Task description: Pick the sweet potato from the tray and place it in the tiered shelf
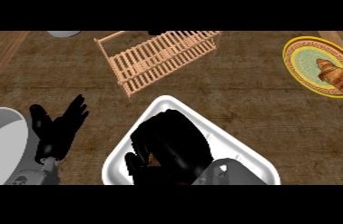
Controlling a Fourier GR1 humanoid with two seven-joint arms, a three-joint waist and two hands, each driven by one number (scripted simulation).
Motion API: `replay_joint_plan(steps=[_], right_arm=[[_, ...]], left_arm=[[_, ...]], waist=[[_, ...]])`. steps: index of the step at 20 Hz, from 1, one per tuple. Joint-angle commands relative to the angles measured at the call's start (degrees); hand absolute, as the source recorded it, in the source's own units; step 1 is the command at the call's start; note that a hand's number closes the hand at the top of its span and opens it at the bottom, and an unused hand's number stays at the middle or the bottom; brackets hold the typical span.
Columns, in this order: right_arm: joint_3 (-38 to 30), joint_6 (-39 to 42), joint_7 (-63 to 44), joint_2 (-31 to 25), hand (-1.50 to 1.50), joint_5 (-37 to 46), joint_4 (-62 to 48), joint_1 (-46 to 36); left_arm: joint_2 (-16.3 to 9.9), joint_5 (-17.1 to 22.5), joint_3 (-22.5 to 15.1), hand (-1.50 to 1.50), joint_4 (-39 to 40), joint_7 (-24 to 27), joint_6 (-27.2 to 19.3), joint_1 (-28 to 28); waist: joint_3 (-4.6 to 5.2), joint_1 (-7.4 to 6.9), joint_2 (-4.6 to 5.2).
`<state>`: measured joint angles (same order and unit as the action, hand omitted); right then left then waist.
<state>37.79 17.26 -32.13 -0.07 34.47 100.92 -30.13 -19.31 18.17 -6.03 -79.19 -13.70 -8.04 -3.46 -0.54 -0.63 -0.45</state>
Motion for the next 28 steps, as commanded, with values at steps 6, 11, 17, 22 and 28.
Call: replay_joint_plan(steps=[6,11,17,22,28], right_arm=[[-18.5,7.9,-16.1,0.1,1.5,-11.0,13.9,-17.4],[-26.7,6.7,-17.7,0.1,1.5,-12.2,4.9,-30.5],[-37.0,8.2,-18.0,-2.5,1.5,-14.5,-6.3,-40.8],[-44.5,8.3,-14.5,-7.8,1.5,-16.3,-17.2,-50.2],[-45.2,6.3,-5.1,-10.1,1.5,-14.3,-31.1,-55.4]], left_arm=[[1.4,-1.6,-1.1,0.0,-0.2,-1.6,-0.7,2.4],[3.0,-2.3,-0.4,0.0,3.4,0.5,-0.4,-0.2],[1.5,-1.6,0.9,0.0,3.8,-0.3,2.0,-0.5],[2.0,-1.2,1.0,0.0,1.9,-2.7,1.8,-0.8],[1.9,-2.6,2.8,0.0,6.3,-0.4,2.1,-3.0]], waist=[[0.57,0.6,0.2],[0.61,0.23,0.48],[0.61,0.09,0.59],[0.6,-0.07,0.62],[0.63,-0.07,0.81]])
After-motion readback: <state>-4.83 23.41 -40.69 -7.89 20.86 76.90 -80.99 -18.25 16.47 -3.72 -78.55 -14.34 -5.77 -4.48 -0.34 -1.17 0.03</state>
